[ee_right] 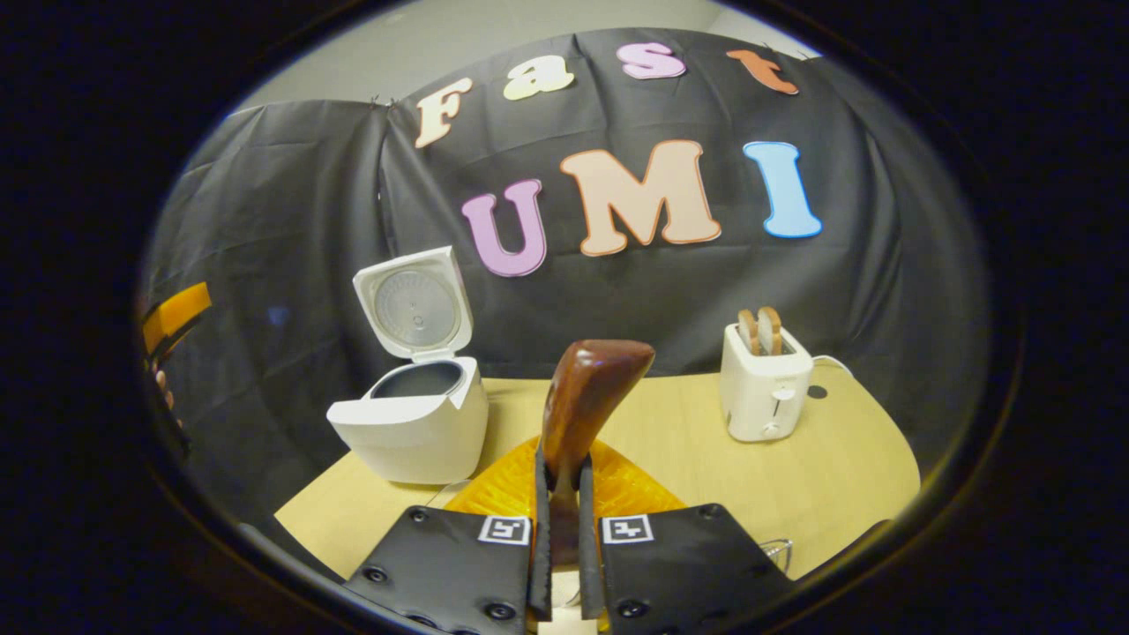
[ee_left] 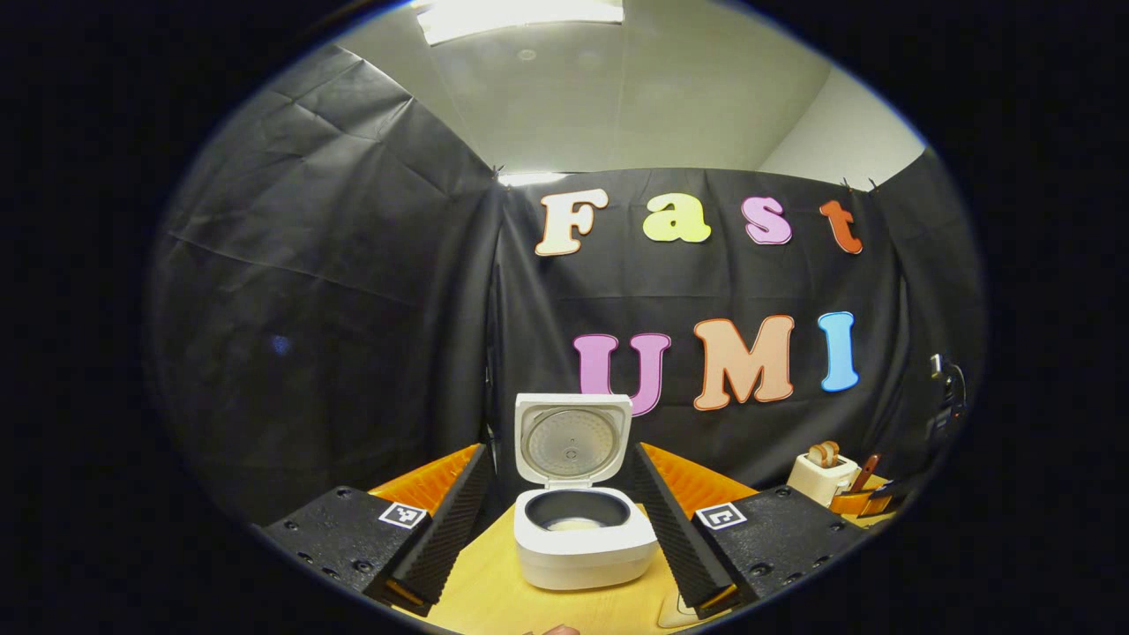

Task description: Close the left gripper, press the button to open the rice cooker; take a wooden spoon from the chopstick holder with the right hand, scoop a spoonful of rice and pour it into the rice cooker, then put the wooden spoon back into the chopstick holder.

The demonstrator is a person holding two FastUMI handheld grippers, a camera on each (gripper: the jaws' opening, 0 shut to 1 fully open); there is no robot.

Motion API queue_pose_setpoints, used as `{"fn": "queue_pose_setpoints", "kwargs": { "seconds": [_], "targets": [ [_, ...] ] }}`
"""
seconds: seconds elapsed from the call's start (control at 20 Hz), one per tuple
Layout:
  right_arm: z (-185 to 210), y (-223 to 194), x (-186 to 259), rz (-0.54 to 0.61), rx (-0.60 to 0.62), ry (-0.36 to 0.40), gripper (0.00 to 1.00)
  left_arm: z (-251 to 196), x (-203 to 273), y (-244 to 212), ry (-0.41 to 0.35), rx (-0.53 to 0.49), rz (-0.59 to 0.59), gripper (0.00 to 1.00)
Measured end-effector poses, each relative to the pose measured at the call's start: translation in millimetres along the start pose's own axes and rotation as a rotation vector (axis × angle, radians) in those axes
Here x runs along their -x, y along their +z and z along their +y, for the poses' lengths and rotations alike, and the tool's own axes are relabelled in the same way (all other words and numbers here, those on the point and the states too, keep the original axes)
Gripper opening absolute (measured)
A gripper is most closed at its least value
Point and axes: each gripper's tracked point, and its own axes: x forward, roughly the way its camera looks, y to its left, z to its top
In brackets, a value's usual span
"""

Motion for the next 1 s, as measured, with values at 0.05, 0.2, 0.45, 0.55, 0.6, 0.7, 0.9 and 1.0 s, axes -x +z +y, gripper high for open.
{"fn": "queue_pose_setpoints", "kwargs": {
  "seconds": [0.05, 0.2, 0.45, 0.55, 0.6, 0.7, 0.9, 1.0],
  "targets": [
    [5, -6, -4, 0.007, 0.008, -0.002, 0.14, 5, -1, 0, 0.004, -0.002, 0.003, 0.94],
    [13, -26, -16, 0.028, 0.033, -0.017, 0.16, 16, 0, -3, 0.009, -0.008, 0.01, 0.94],
    [16, -60, -33, 0.068, 0.082, -0.061, 0.16, 29, 1, -10, 0.012, -0.014, 0.021, 0.94],
    [15, -70, -39, 0.078, 0.105, -0.083, 0.14, 32, 1, -12, 0.016, -0.015, 0.026, 0.94],
    [13, -73, -42, 0.079, 0.122, -0.097, 0.14, 35, 1, -14, 0.018, -0.015, 0.029, 0.92],
    [11, -82, -47, 0.084, 0.158, -0.117, 0.16, 35, 1, -17, 0.02, -0.015, 0.034, 0.94],
    [12, -96, -54, 0.086, 0.197, -0.135, 0.16, 36, 1, -20, 0.024, -0.016, 0.042, 0.94],
    [16, -97, -57, 0.079, 0.213, -0.139, 0.16, 36, 2, -20, 0.025, -0.017, 0.044, 0.92]
  ]
}}
